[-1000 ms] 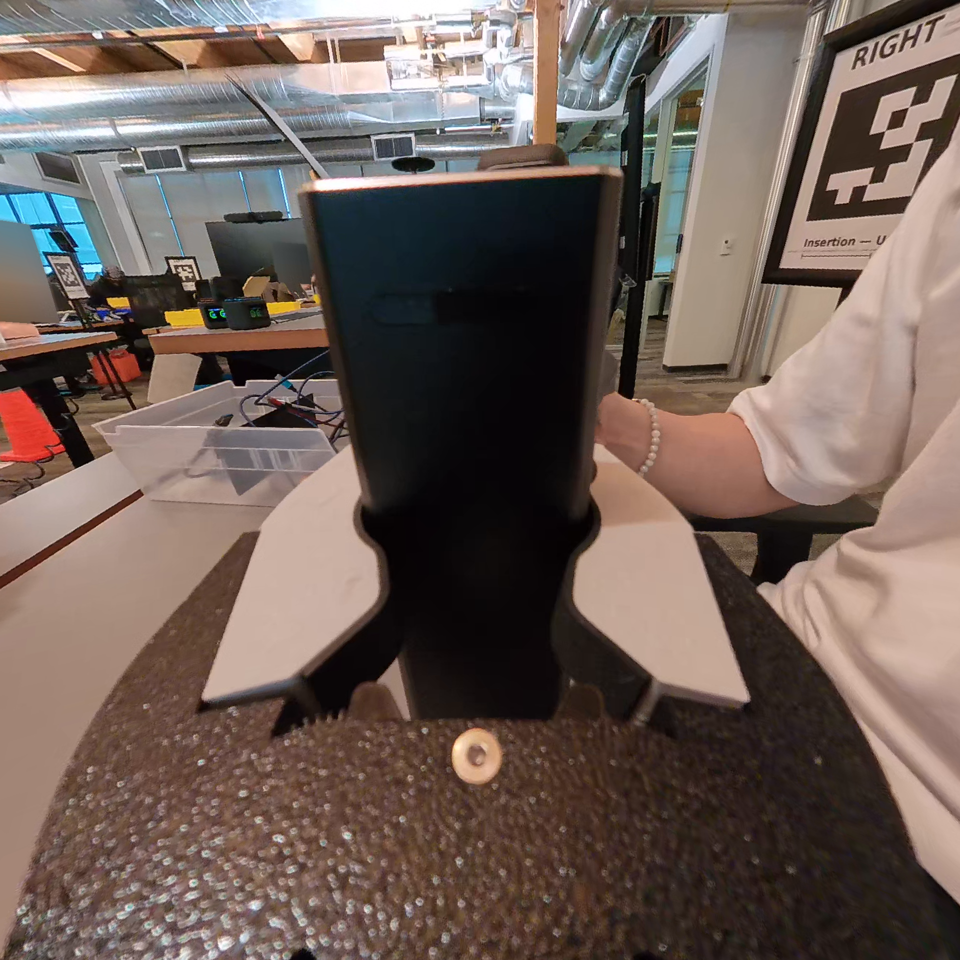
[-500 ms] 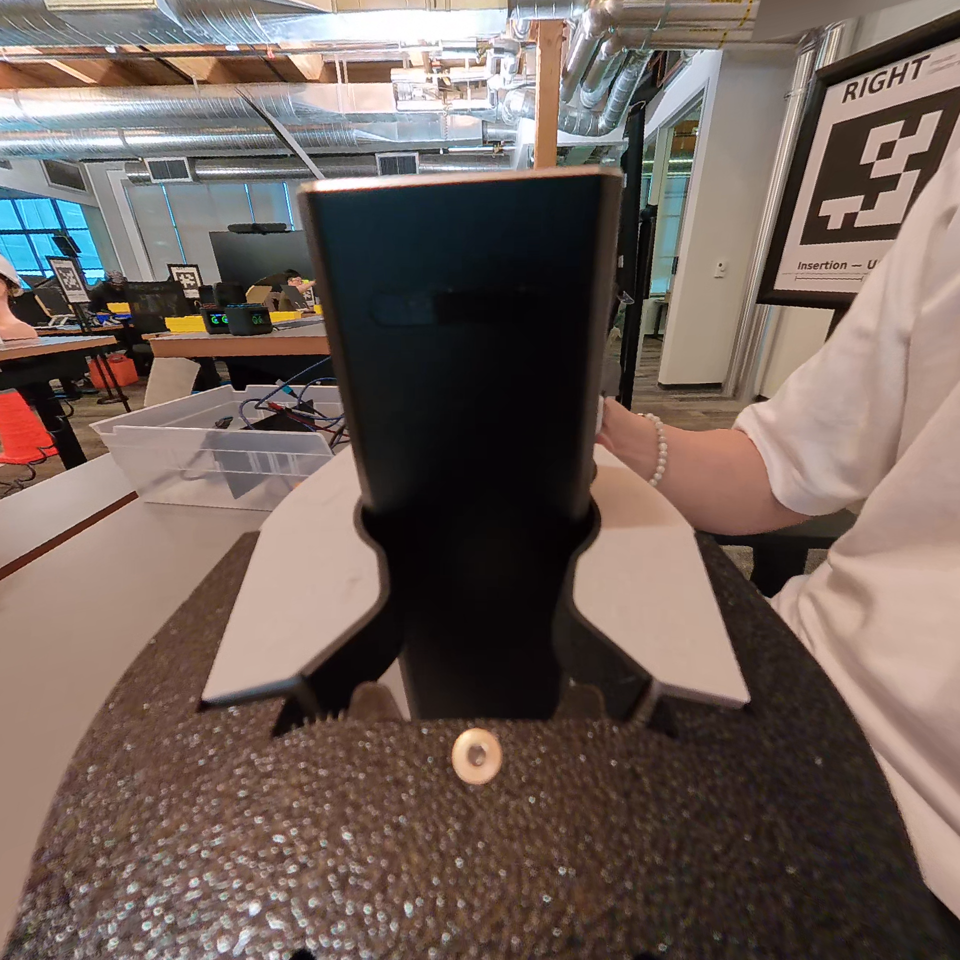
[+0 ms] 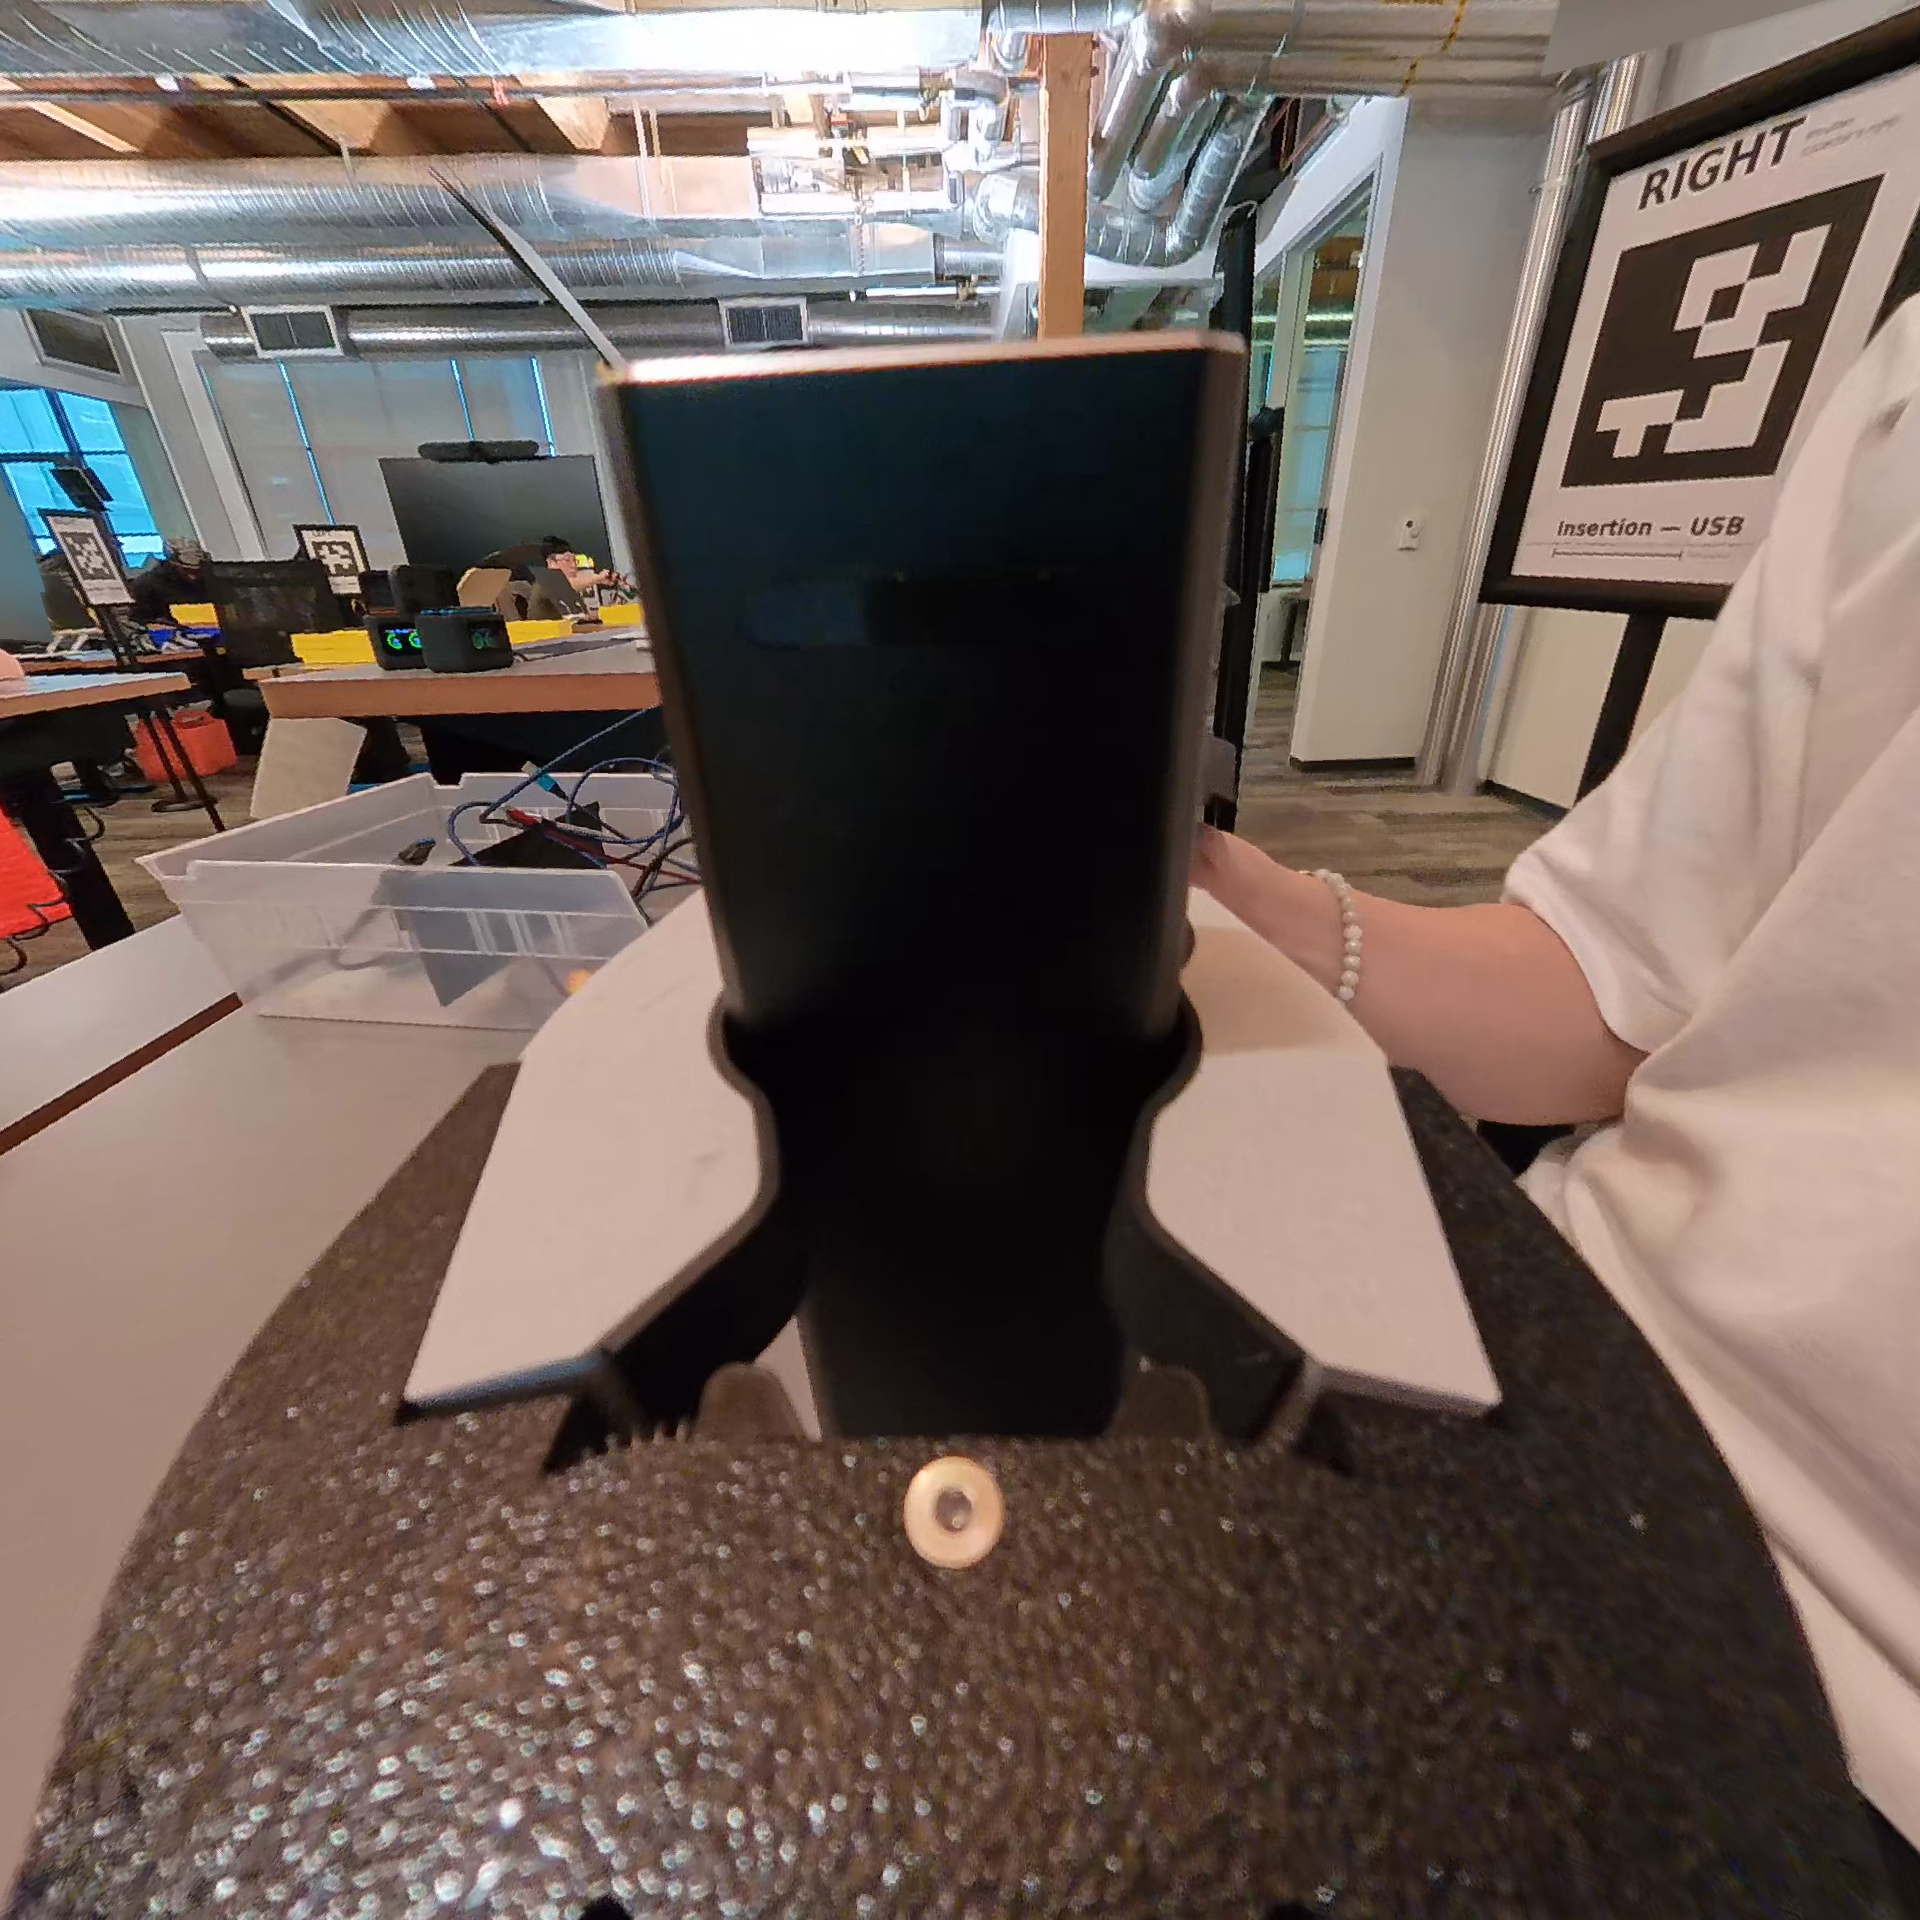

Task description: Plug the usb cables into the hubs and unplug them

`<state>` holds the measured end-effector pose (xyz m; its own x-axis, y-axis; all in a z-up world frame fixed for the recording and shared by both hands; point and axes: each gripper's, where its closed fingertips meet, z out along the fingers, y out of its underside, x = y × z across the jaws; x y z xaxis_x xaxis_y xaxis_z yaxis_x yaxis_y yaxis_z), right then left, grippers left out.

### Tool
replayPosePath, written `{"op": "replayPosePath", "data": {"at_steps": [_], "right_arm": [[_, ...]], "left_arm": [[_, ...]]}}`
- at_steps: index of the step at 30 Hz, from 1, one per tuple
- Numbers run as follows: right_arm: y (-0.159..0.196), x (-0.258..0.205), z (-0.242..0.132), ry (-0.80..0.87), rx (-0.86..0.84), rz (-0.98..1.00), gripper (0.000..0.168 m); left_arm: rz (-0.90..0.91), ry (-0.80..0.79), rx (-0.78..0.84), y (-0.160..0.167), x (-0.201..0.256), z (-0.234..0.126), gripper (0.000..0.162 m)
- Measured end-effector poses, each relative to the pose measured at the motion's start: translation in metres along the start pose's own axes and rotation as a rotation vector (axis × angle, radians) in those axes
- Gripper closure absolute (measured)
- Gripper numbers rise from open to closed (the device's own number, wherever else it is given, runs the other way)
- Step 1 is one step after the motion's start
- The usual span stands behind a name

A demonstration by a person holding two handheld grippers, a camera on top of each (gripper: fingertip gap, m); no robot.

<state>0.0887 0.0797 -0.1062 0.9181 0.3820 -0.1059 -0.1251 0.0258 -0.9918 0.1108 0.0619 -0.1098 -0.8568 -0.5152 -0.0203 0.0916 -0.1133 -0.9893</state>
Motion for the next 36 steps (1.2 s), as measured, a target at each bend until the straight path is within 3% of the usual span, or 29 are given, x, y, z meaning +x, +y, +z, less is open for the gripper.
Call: {"op": "replayPosePath", "data": {"at_steps": [4, 15, 22, 32, 36], "right_arm": [[0.000, -0.001, 0.000, 0.015, 0.019, -0.001, 0.162], [0.002, -0.004, -0.008, 0.172, -0.224, -0.195, 0.162], [0.006, -0.010, -0.006, 0.122, -0.246, -0.111, 0.162], [0.001, -0.006, -0.005, 0.098, -0.240, -0.080, 0.163], [-0.005, -0.004, -0.005, 0.105, -0.315, -0.138, 0.163]], "left_arm": [[-0.016, 0.010, -0.006, 0.001, 0.002, 0.002, 0.091], [-0.031, 0.020, -0.016, 0.003, 0.004, 0.006, 0.090], [0.062, 0.020, -0.090, 0.004, 0.009, 0.001, 0.090], [0.025, 0.011, -0.036, -0.007, 0.007, -0.002, 0.091], [0.048, -0.019, -0.022, -0.010, 0.004, -0.001, 0.091]]}}
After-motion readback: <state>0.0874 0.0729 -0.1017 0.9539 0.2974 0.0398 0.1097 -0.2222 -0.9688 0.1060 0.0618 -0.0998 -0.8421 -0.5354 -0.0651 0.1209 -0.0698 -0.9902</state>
